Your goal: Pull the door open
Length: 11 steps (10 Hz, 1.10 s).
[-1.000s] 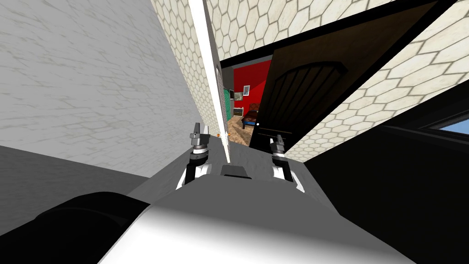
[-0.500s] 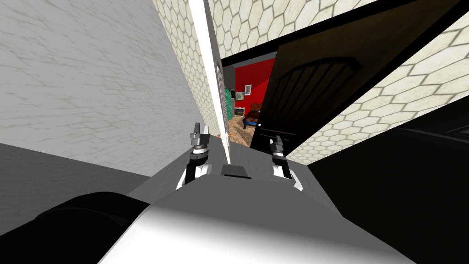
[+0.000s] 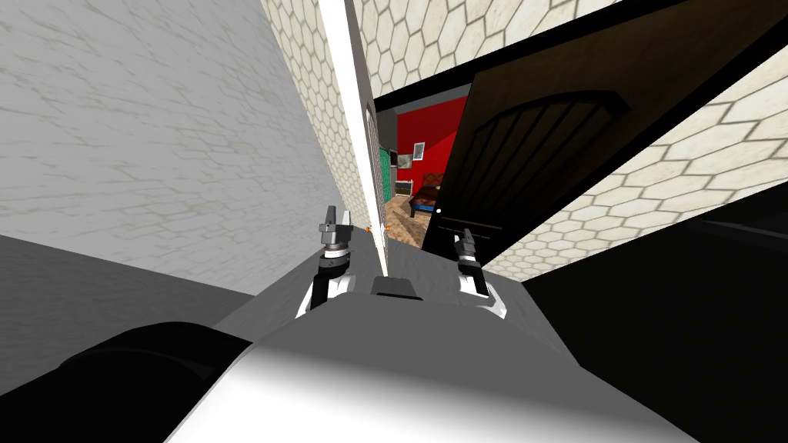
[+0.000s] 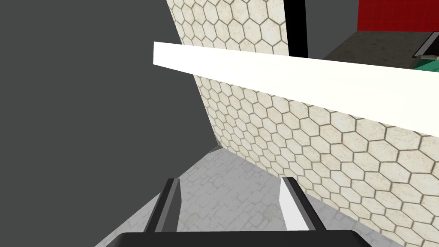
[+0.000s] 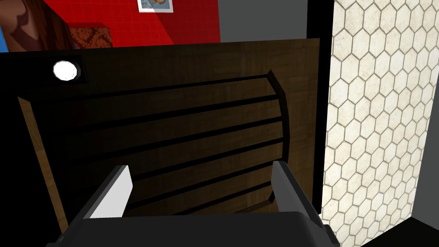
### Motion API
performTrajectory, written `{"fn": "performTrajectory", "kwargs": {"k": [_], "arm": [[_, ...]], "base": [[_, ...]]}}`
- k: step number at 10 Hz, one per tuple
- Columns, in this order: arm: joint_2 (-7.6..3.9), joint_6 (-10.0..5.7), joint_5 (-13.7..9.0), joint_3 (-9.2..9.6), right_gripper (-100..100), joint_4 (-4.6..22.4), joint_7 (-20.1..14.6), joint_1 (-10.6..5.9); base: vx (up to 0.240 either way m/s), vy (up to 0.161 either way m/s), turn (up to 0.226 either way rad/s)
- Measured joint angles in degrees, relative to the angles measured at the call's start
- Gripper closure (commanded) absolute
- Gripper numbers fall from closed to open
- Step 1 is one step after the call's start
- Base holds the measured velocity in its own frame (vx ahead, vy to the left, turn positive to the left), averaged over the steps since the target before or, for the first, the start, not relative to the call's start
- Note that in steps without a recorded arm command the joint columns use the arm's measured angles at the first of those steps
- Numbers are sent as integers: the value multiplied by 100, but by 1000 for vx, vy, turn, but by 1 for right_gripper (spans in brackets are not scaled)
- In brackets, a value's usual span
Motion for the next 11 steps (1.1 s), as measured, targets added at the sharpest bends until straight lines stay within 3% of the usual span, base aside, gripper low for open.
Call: {"fn": "performTrajectory", "kwargs": {"k": [5, 11], "arm": [[-204, -7, -158, -193, -100, 847, 89, -472], [-360, -44, -284, -343, -100, 1636, 162, -827]], "base": [[75, 4, 52], [49, 2, 37]]}}
